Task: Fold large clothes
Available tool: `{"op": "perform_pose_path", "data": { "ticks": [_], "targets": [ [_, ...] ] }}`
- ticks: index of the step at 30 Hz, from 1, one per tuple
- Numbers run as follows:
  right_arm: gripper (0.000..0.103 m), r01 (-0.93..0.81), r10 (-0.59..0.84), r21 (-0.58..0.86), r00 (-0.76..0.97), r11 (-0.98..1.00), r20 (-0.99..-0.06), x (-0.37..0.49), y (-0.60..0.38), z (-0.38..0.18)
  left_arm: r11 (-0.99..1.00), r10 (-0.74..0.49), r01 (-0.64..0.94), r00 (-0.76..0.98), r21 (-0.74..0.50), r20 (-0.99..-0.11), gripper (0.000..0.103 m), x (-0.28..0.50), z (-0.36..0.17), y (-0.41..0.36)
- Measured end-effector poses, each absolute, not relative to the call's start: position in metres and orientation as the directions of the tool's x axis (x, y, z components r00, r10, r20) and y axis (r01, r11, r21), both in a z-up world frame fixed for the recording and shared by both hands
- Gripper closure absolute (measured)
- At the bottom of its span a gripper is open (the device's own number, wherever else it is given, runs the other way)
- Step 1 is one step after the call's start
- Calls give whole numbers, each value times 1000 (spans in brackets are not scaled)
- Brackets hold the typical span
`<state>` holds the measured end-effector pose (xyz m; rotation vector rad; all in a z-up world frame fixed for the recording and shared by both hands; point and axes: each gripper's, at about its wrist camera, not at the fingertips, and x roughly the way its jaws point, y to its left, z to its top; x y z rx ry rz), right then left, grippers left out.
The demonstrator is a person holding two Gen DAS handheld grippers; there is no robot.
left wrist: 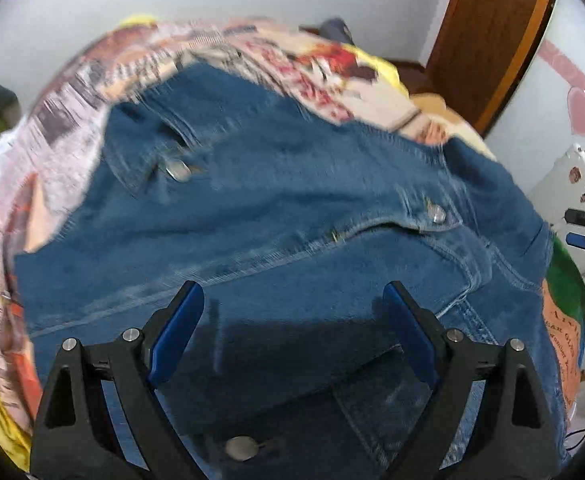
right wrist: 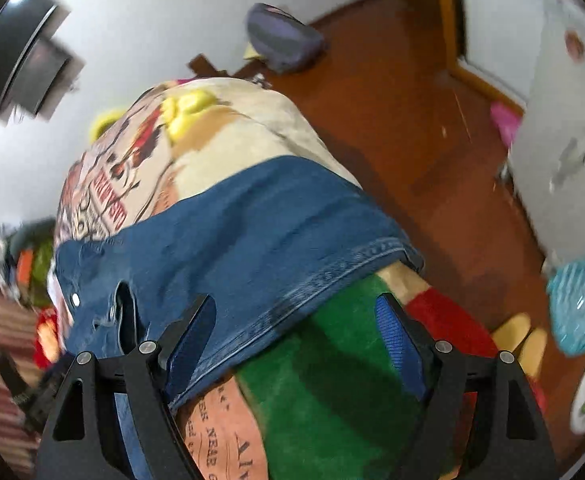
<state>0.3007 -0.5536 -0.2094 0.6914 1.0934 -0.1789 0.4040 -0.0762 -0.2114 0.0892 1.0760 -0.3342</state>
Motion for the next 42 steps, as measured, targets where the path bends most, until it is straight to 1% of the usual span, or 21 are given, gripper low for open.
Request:
{"op": "perform_pose_path", "data": {
  "ticks": [4,7,10,11,12,13,14,15,16,17,18,21,26,31,35,39,42],
  "targets": [
    [23,517,251,493,468,700,-847,309,-573,-236,950,-239,283,382,-134,-893,12,409,-230,-79],
    [23,542,263,506,464,671,-846,321,-578,-253,952,-229,282,402,-119,-886,12,407,-232,-81],
    [29,558,233,484,461,674,-856,333,-575,-261,951,-229,288,401,-115,-887,12,406,-232,-81],
    [36,571,203,461,458,679,-866,336,-574,-263,950,-231,288,400,-117,-887,12,407,-232,-81],
    [46,582,173,441,457,684,-872,340,-572,-262,950,-234,288,398,-122,-887,12,408,-232,-80],
    [51,590,122,408,463,696,-878,341,-568,-259,950,-237,286,397,-126,-887,12,408,-231,-80],
    [62,590,96,391,468,707,-879,341,-566,-257,950,-239,283,397,-130,-886,12,408,-231,-79],
    [70,583,58,364,476,726,-878,342,-562,-252,951,-241,279,397,-134,-886,12,408,-231,-78],
    [73,576,39,352,485,738,-874,343,-559,-248,951,-243,275,396,-138,-885,12,408,-230,-77],
    [79,562,15,336,498,756,-867,343,-553,-241,951,-245,274,397,-141,-885,12,406,-229,-76],
    [82,552,0,325,508,768,-862,343,-550,-236,951,-248,274,399,-144,-883,12,405,-226,-74],
    [86,509,-30,307,552,804,-833,341,-540,-212,950,-250,278,421,-139,-872,12,399,-216,-70],
    [89,396,-13,316,641,862,-767,338,-511,-155,952,-254,275,475,-132,-843,12,388,-194,-57],
    [90,240,85,371,730,897,-678,339,-463,-95,953,-269,262,515,-149,-814,12,376,-175,-41],
    [90,90,217,417,745,904,-631,351,-412,-57,954,-274,259,548,-151,-790,12,364,-162,-27],
    [90,-17,320,437,706,900,-632,370,-357,-48,958,-264,251,576,-140,-773,12,352,-151,-13],
    [90,-89,395,448,643,890,-656,377,-310,-59,961,-253,243,593,-129,-764,12,342,-145,-2]
  ]
}}
